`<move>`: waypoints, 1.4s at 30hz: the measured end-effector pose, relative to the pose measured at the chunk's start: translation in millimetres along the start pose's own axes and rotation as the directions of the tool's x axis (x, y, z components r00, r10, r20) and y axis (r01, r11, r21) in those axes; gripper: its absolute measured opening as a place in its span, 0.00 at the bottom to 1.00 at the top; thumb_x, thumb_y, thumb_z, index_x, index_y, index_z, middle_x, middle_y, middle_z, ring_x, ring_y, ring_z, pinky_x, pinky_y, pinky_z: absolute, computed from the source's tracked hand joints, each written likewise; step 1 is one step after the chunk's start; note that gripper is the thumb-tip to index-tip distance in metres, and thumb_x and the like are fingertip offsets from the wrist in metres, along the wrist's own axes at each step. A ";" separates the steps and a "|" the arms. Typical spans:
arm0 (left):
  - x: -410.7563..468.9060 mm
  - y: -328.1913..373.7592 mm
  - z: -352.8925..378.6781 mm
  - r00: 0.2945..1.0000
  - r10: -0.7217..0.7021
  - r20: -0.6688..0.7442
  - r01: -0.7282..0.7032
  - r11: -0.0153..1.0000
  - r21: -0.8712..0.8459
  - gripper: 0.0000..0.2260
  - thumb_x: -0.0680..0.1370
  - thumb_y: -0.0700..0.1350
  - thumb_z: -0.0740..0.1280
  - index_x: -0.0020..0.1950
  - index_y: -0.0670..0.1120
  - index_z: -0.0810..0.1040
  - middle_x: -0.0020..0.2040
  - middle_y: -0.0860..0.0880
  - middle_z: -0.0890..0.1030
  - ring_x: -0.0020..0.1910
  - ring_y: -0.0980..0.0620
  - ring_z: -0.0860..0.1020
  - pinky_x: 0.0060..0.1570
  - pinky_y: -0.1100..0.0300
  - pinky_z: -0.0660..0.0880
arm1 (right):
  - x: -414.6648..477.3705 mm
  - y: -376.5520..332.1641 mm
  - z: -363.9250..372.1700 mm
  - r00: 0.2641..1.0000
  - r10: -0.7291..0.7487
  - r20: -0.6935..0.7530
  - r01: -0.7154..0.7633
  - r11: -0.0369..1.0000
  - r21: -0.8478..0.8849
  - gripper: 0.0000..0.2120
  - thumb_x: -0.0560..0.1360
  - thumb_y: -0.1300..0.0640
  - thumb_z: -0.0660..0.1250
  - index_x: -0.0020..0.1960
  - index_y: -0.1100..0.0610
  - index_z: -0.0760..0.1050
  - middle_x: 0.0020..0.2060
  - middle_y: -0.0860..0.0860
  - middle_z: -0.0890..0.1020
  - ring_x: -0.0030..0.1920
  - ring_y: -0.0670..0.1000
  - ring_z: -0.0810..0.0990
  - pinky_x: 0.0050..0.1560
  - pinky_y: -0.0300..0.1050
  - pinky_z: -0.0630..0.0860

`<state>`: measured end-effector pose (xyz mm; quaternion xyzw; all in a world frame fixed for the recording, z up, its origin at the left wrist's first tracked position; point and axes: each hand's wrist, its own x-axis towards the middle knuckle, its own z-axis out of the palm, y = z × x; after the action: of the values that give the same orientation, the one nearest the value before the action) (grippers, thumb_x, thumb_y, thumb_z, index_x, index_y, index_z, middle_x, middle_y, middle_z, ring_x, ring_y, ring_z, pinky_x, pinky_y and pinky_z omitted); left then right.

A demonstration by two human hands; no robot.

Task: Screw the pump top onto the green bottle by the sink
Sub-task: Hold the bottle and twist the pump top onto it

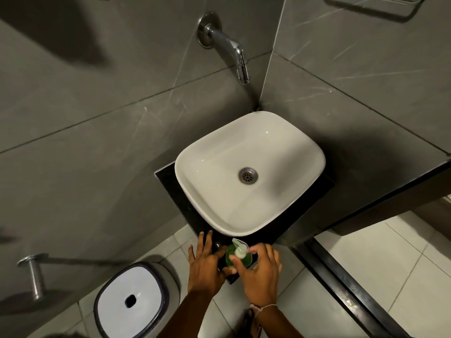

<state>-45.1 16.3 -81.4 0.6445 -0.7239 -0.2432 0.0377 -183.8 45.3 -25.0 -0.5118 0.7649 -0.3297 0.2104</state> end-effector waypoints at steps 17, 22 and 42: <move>1.2 -2.9 4.2 0.999 0.031 -0.022 -0.031 1.000 0.002 0.25 0.70 0.62 0.68 0.66 0.61 0.71 0.80 0.48 0.48 0.76 0.48 0.35 0.74 0.38 0.43 | 0.3 -3.7 5.1 0.999 0.037 0.035 -0.038 0.999 0.018 0.26 0.58 0.30 0.69 0.49 0.44 0.76 0.51 0.43 0.75 0.60 0.50 0.69 0.61 0.56 0.64; 1.7 -3.7 5.2 0.999 0.030 -0.026 -0.030 1.000 -0.003 0.25 0.70 0.63 0.69 0.65 0.59 0.73 0.80 0.49 0.48 0.75 0.50 0.34 0.74 0.39 0.42 | 1.7 -4.2 6.7 0.999 0.043 0.013 -0.044 0.999 0.031 0.25 0.58 0.32 0.71 0.44 0.50 0.77 0.49 0.45 0.78 0.58 0.53 0.72 0.56 0.50 0.62; 1.8 -2.1 1.5 0.999 0.039 -0.030 -0.039 0.999 -0.004 0.23 0.69 0.63 0.69 0.63 0.59 0.75 0.80 0.50 0.49 0.77 0.48 0.37 0.74 0.38 0.44 | 1.2 -2.1 -0.2 0.999 -0.033 0.023 0.031 0.997 0.064 0.21 0.60 0.35 0.72 0.51 0.40 0.79 0.55 0.40 0.75 0.65 0.51 0.68 0.63 0.58 0.63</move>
<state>-44.0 15.0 -84.0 0.6336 -0.7352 -0.2344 0.0548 -183.1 43.7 -23.3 -0.5211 0.7432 -0.3507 0.2305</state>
